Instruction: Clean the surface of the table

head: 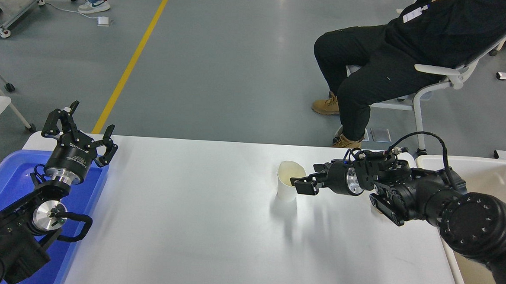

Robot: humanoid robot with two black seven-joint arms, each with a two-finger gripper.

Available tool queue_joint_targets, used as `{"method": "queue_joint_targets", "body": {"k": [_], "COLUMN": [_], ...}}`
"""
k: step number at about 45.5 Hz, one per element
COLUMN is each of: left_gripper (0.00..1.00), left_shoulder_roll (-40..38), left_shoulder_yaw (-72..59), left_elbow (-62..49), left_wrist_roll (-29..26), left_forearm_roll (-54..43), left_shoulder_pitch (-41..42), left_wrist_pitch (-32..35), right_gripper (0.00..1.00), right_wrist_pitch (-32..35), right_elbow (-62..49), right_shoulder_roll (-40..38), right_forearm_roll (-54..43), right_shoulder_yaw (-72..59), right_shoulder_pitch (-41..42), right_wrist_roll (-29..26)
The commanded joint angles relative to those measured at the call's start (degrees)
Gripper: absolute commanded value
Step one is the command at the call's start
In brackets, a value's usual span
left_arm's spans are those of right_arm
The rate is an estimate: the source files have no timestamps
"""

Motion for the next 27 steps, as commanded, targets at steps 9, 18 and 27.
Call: {"method": "queue_joint_targets", "body": {"k": [9, 18, 27], "left_gripper": [1.00, 1.00, 1.00], "left_shoulder_roll": [0.1, 0.0, 0.0], "left_shoulder_yaw": [0.0, 0.0, 0.0], "left_elbow": [0.0, 0.0, 0.0], "left_wrist_roll": [0.0, 0.0, 0.0], "left_forearm_roll": [0.0, 0.0, 0.0], "left_shoulder_pitch": [0.0, 0.0, 0.0], "left_wrist_pitch": [0.0, 0.0, 0.0], "right_gripper": [0.78, 0.52, 0.00], "right_wrist_pitch": [0.2, 0.6, 1.1], "right_elbow": [-0.1, 0.1, 0.3], "right_shoulder_roll": [0.0, 0.0, 0.0], "right_forearm_roll": [-2.1, -2.6, -4.2], "right_shoulder_yaw": [-1.2, -2.3, -2.6], "right_shoulder_pitch": [-0.9, -1.1, -1.0], "right_wrist_roll": [0.0, 0.5, 1.9]}}
